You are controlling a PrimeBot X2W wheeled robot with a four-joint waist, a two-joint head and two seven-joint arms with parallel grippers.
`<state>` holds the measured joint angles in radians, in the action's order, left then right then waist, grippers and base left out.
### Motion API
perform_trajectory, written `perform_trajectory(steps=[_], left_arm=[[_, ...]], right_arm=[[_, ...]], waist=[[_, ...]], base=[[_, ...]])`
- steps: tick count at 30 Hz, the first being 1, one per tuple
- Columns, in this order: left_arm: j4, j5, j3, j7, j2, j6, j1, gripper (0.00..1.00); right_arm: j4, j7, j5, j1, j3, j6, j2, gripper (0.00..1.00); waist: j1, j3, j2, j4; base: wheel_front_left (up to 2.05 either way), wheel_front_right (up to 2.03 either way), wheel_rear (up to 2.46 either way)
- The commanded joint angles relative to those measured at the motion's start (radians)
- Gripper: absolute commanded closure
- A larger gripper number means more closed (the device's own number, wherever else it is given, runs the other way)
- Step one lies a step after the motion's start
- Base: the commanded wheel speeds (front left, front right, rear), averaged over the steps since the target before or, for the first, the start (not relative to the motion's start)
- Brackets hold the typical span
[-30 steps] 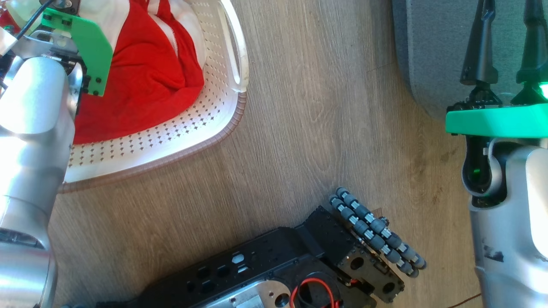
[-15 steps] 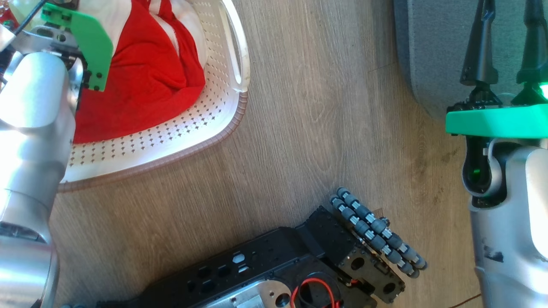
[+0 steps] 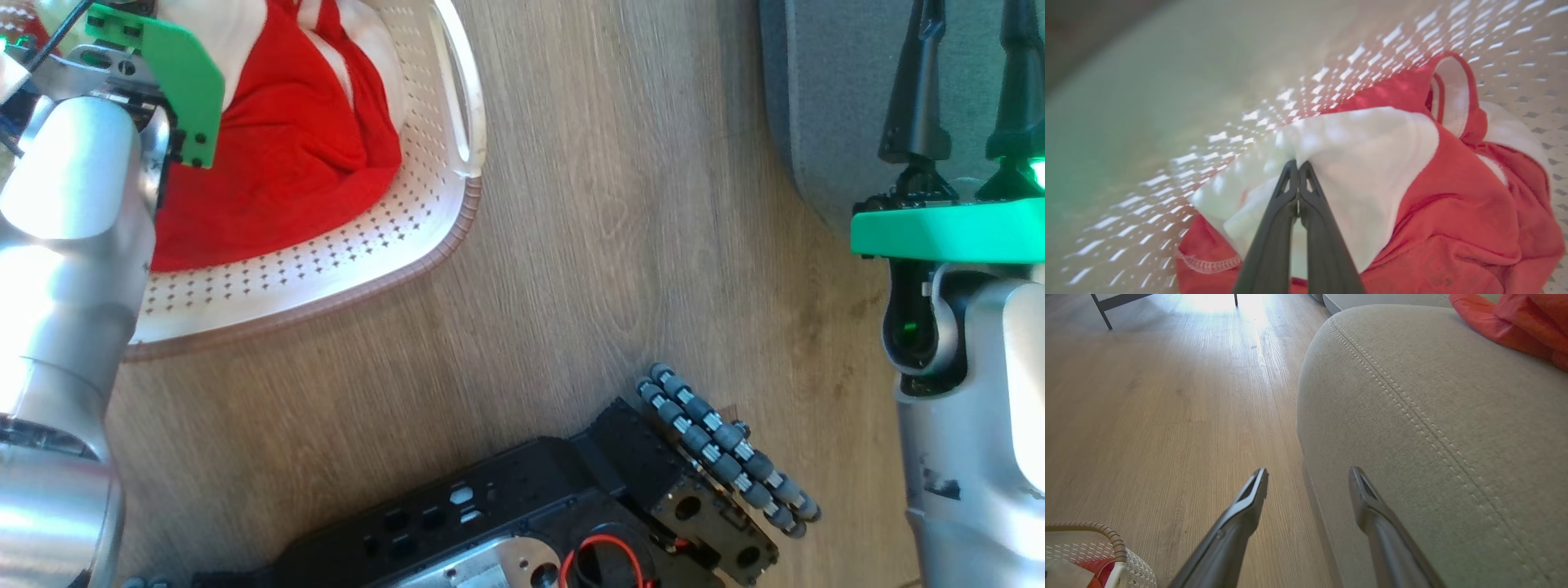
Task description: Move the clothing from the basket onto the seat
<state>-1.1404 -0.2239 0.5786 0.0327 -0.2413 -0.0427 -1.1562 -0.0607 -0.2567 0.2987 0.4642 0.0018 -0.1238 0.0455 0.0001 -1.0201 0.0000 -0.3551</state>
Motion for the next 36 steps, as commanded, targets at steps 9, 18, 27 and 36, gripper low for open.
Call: perform_trajectory(steps=[9,18,27,36], left_arm=[[0.036,-0.061,-0.037,-0.105,0.026,0.015,0.055,1.0],[0.091,-0.127,-0.069,-0.226,0.047,0.04,0.162,1.0],[0.25,-0.195,-0.13,-0.283,-0.001,0.024,0.361,1.0],[0.512,-0.267,-0.202,-0.277,-0.071,-0.029,0.586,1.0]], right_arm=[[-0.017,-0.005,-0.03,-0.043,-0.024,-0.007,0.005,0.0],[0.013,-0.005,-0.081,-0.092,-0.065,-0.007,0.005,0.0],[0.06,-0.005,-0.128,-0.199,-0.088,-0.007,0.008,0.0],[0.09,-0.005,-0.135,-0.294,-0.106,-0.007,0.045,0.0]], waist=[[-0.0001,0.113,0.0,0.067],[-0.0001,0.303,0.0,0.146],[-0.0001,0.55,0.0,0.206],[-0.0001,0.731,0.0,0.244]], base=[[0.0,0.0,0.0],[0.0,0.0,0.0],[0.0,0.0,0.0],[0.0,0.0,0.0]])
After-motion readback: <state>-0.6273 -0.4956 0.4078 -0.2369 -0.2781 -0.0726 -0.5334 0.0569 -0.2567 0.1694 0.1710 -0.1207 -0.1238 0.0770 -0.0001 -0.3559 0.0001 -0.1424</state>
